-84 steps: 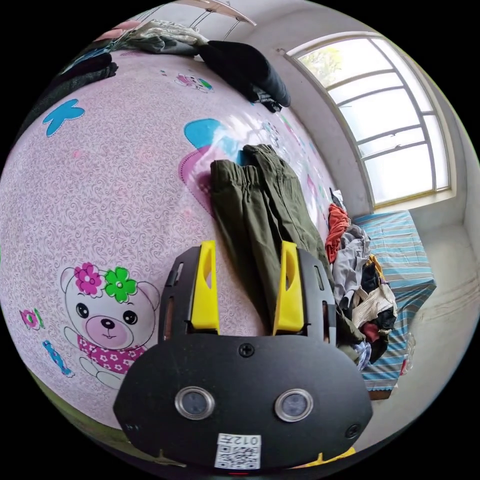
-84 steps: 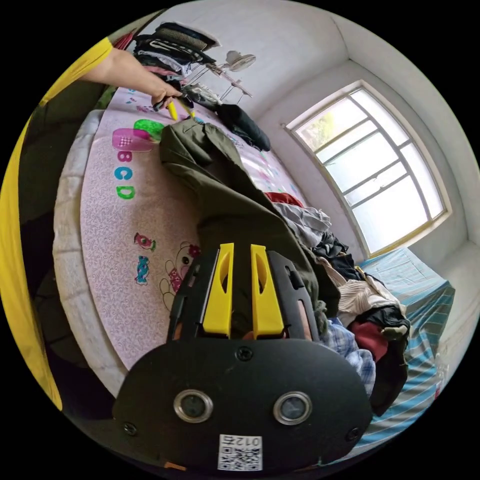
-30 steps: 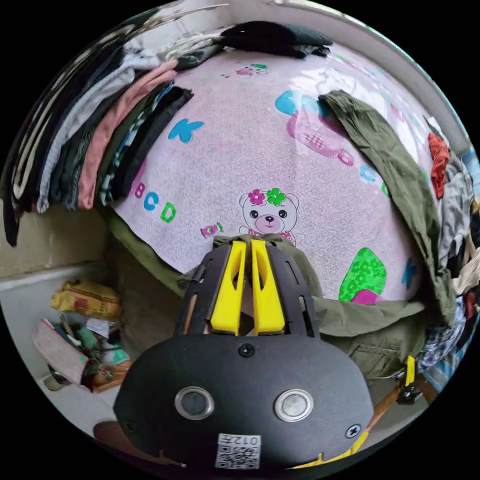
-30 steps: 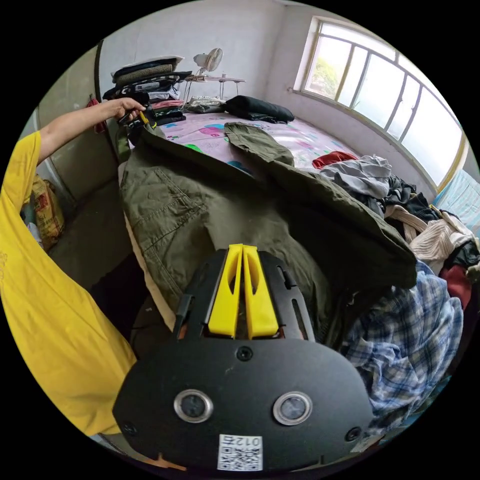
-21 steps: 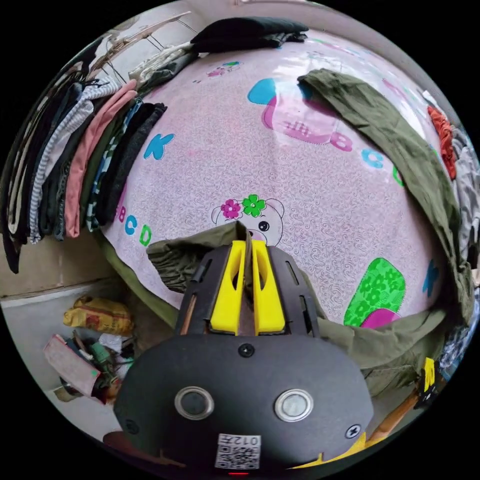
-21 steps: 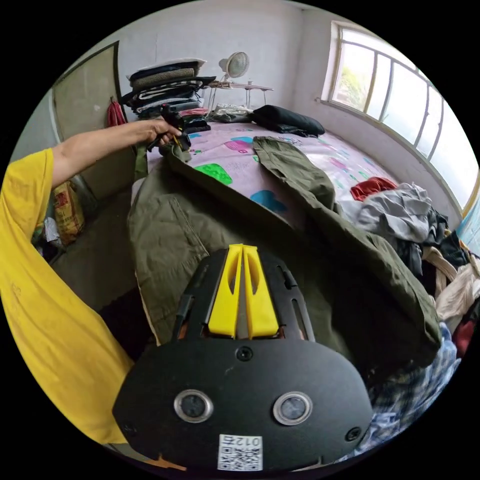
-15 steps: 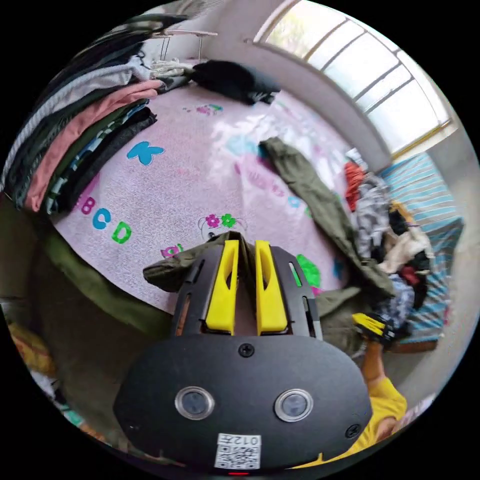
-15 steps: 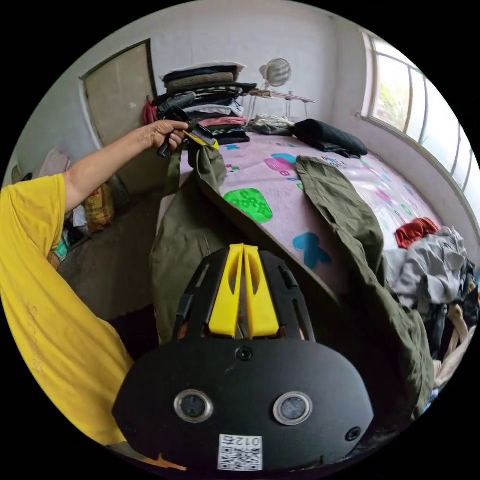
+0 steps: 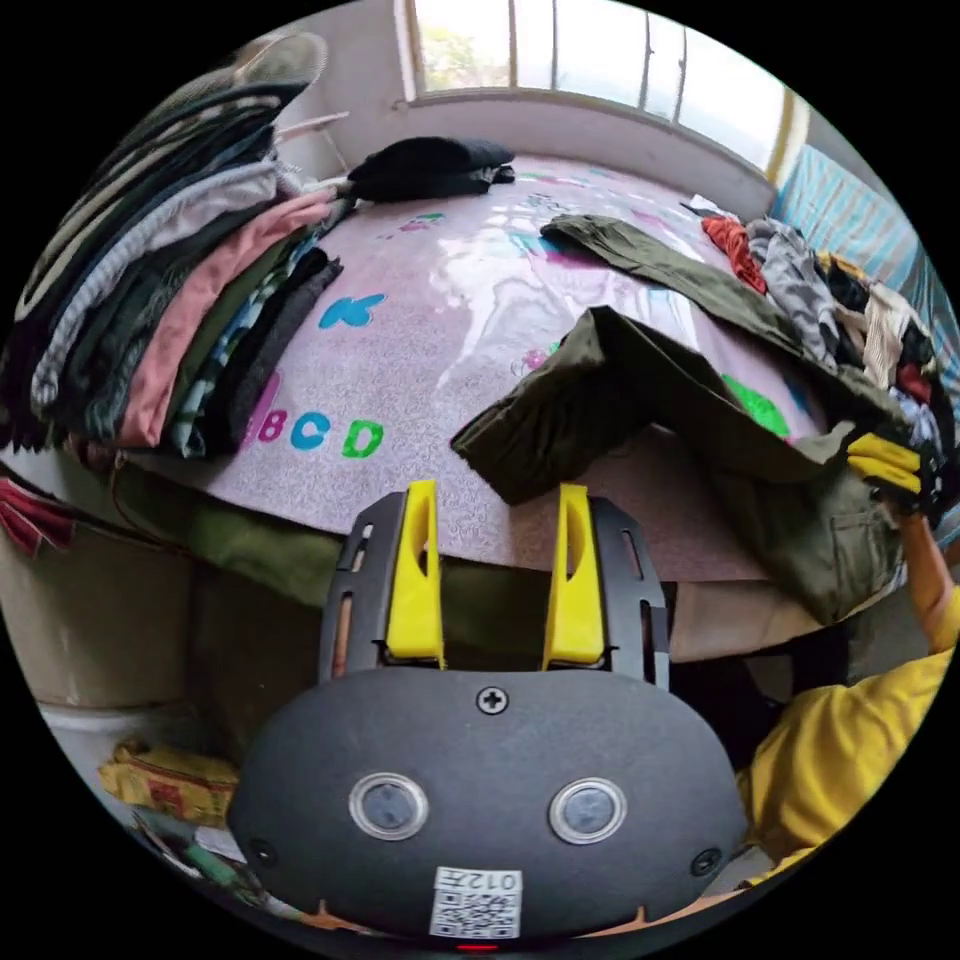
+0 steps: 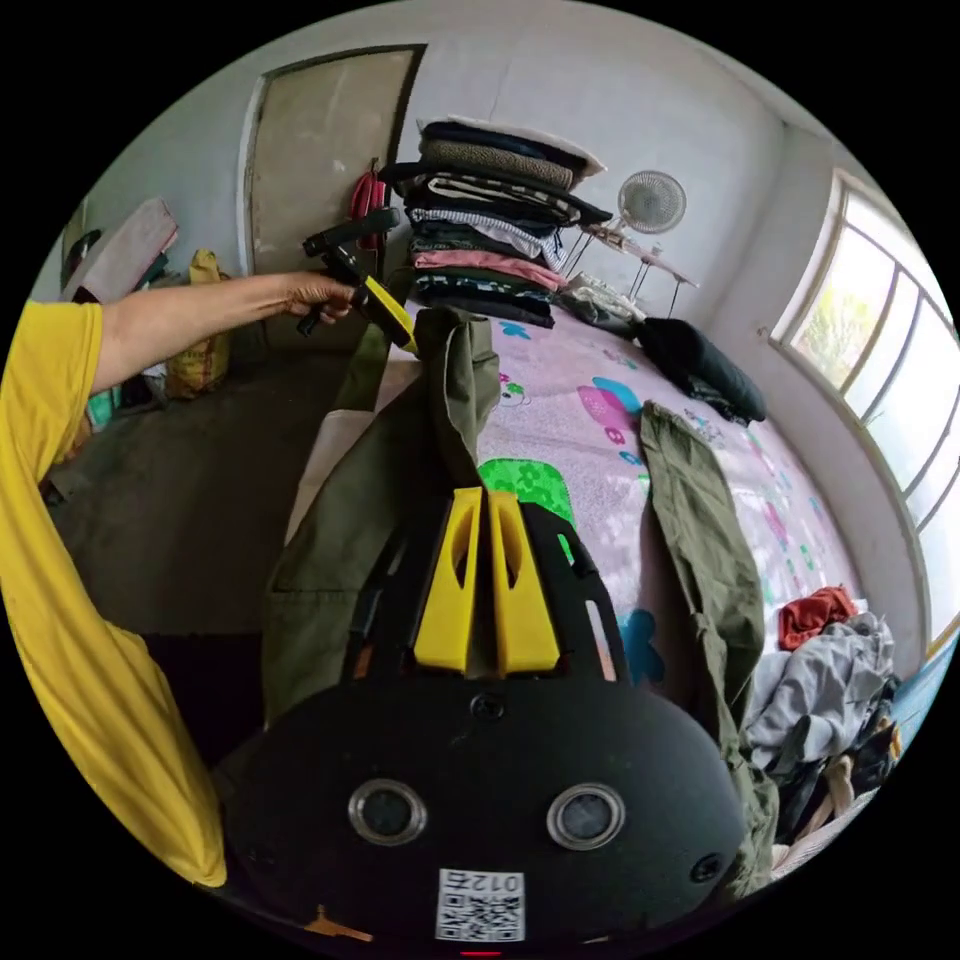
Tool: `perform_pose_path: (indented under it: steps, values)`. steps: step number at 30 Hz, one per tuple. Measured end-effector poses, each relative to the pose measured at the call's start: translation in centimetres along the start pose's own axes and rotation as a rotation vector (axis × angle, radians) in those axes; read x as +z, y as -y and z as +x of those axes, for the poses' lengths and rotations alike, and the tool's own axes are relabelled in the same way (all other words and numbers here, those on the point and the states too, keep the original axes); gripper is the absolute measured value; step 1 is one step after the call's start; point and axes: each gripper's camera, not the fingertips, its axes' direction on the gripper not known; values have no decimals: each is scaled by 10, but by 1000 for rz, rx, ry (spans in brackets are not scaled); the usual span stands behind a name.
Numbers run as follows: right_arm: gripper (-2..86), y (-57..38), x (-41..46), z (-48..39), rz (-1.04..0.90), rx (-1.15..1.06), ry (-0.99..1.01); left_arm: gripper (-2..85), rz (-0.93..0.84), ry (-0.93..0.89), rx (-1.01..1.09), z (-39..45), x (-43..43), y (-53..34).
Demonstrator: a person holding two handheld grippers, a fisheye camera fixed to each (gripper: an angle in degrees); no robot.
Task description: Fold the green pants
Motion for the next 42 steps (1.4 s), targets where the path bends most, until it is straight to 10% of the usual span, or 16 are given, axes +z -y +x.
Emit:
perform_pose_path:
  steps: [8,15,25,42]
  values:
    - [17,32,40,8,-143,-134,35,82,-150,52,285,23,-37,33]
    - [8,24,47,160,-19,394,544,41,-379,30,-33,-77,-89,77]
    - [4,19,42,129,11,421,146,1,-215,557,-199,-44,-44,26]
    - [8,-135,-160,45,-98,531,-315,6,249,-970,-231,111,73,-16]
